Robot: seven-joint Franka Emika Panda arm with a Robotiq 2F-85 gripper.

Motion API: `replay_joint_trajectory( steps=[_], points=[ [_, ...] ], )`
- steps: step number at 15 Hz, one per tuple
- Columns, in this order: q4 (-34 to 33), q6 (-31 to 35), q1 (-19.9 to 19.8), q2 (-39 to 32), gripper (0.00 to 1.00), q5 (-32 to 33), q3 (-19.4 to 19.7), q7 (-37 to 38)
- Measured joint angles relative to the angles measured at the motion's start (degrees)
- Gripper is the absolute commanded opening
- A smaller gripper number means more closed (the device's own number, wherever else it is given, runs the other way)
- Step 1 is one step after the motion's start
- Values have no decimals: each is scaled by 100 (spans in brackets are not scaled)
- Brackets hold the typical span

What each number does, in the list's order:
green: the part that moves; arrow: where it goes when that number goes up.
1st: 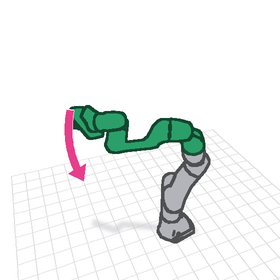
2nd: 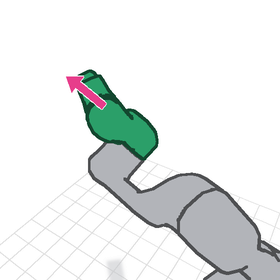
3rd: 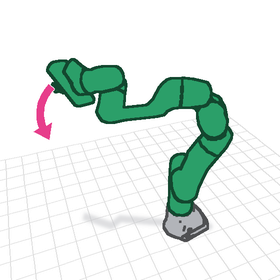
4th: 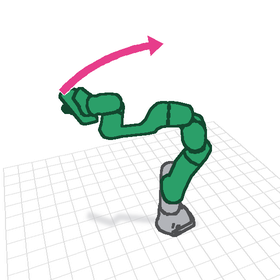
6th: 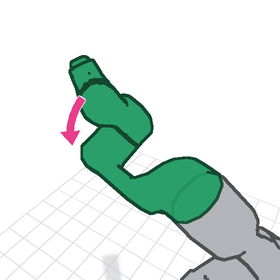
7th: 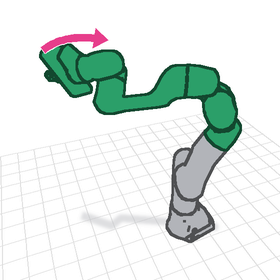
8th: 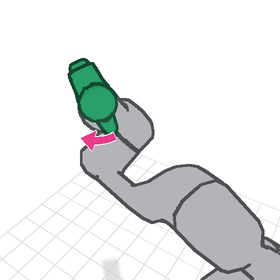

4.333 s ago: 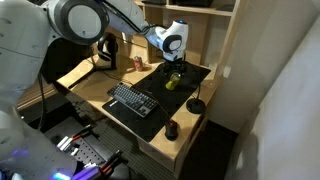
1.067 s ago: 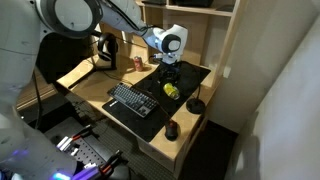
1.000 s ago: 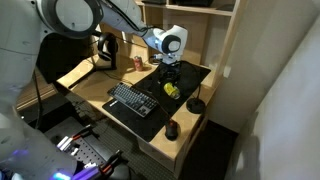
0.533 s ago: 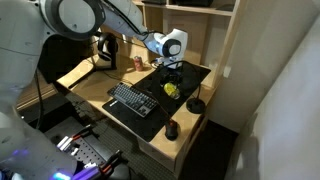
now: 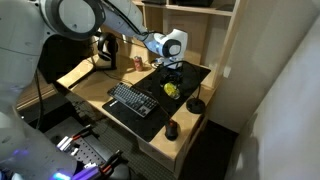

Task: Pick the two bottles and move them to the left on the desk, then turn on the desk lamp

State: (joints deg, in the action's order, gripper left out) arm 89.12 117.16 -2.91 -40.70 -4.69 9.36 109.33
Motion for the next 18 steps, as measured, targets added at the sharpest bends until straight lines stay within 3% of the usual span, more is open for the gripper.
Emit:
replay_joint_trajectory(
  steps=[6,11,15,18],
  points=[
    [-1,41,1,-1,100,-22,3,187],
    [-1140,-133,82,29,100,-408,-287,210],
    [-1312,-306,87,63,100,-376,-290,211],
    [-1301,-995,85,-188,100,-238,-258,211]
  ],
)
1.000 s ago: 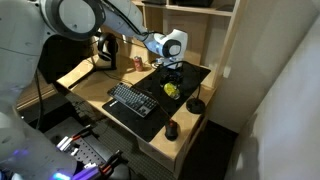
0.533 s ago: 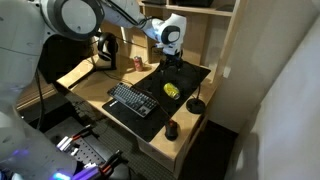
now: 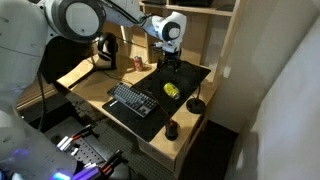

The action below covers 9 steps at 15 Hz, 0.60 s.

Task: Pick the two bottles and move them to the left on the desk, then turn on the desk lamp

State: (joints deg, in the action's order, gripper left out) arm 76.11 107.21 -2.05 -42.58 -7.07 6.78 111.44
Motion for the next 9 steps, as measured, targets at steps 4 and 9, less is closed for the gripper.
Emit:
replay_joint_trajectory(
  steps=[4,9],
  points=[
    [5,-458,-60,-380,100,37,57,-15],
    [102,-23,-262,-597,100,-87,94,-122]
  ],
)
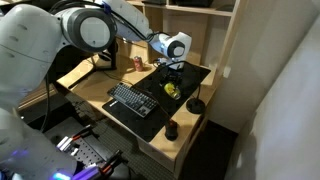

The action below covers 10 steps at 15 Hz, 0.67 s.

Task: Pick the two bottles and move them to the left on the desk, then turn on the desk lamp

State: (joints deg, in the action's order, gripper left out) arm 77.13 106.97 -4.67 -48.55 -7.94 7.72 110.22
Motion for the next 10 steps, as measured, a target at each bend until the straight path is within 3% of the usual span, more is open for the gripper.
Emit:
replay_joint_trajectory(
  steps=[10],
  points=[
    [626,1563,-101,366,100,-494,-125,-883]
  ],
)
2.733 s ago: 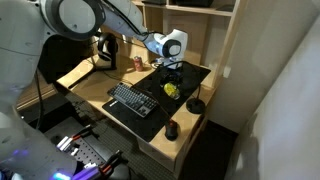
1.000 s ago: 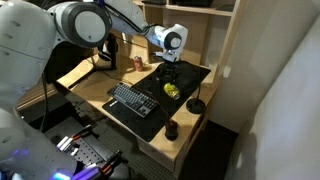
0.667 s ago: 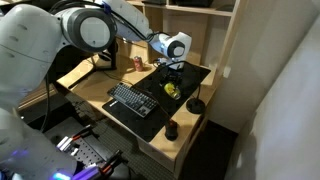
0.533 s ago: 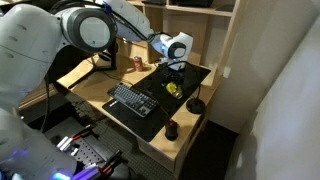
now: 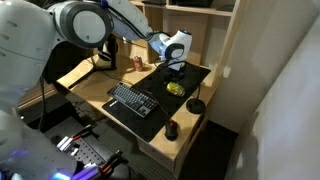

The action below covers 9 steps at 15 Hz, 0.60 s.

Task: Pick the two bottles and move them to the left on the desk, then turn on the desk lamp

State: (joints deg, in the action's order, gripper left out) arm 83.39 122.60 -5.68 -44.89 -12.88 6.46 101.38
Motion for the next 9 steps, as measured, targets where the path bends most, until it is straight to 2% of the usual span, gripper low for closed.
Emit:
replay_joint_trajectory(
  steps=[2,5,9],
  points=[
    [276,220,19,303,100,19,-16,-493],
    [614,209,6,755,100,27,-16,-1168],
    [719,246,67,825,100,109,50,-1209]
  ],
)
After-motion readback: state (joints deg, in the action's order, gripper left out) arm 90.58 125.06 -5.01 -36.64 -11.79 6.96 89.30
